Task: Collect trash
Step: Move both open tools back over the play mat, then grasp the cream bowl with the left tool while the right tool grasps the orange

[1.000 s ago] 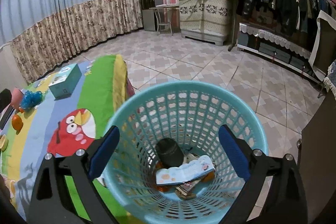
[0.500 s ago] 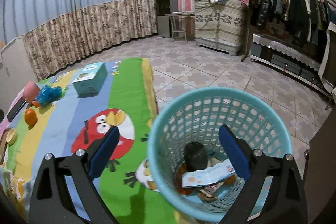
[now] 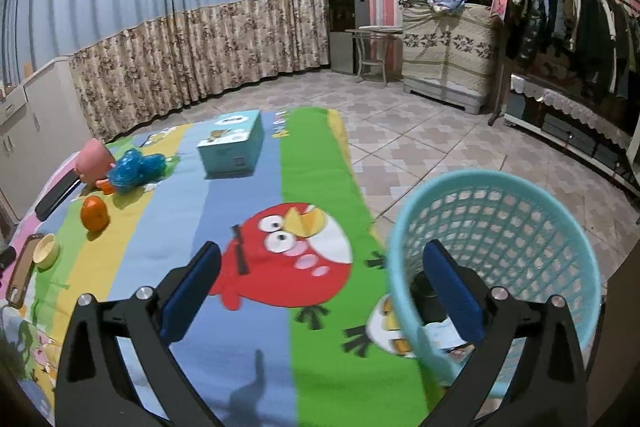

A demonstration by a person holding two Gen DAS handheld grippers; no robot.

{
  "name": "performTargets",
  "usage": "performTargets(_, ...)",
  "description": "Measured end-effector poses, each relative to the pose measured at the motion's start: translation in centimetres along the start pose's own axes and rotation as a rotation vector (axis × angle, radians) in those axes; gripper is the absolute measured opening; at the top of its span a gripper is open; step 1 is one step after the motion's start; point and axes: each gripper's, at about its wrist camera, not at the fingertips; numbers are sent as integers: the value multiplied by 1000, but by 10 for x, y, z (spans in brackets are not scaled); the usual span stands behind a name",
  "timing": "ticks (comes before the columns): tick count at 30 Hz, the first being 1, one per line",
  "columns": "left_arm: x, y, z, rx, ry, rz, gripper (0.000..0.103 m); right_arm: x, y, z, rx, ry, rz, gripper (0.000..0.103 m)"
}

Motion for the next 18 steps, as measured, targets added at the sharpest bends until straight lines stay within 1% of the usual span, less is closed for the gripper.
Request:
performTargets(2, -1, -6, -3, 21, -7, -7, 97, 11, -4, -3, 16, 13, 11, 99)
performTargets(6, -12, -23, -2, 71, -22, -53, 97, 27, -7, -6, 22, 52, 14, 99)
performTargets(7, -18, -30, -1, 94, -27, -55, 92, 31, -8, -7, 25, 62, 14, 99)
performTargets(8, -21, -34, 0, 109, -31, -52, 84, 33, -8, -8, 28, 67, 14, 99)
performTargets(10, -27, -48, 2, 167, -47, -46, 74, 37, -10, -9, 37, 78, 15, 99)
performTargets(14, -30, -62, 2, 223, -43, -54, 74, 43, -13, -11, 50, 99, 18, 99)
performTargets(16, -30, -68, 6, 232, -31, -63, 74, 48, -14, -12, 52, 111, 20, 99)
performTargets(18, -31, -72, 10, 229, -25, -66, 71, 54, -15, -12, 56, 125, 21, 99)
Point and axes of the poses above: each gripper's, at about its wrist camera, not at the fingertips, and y roughly against the way its jaws point, x to its left, z to its top, and after that the axes turned 6 degrees about y, right-handed
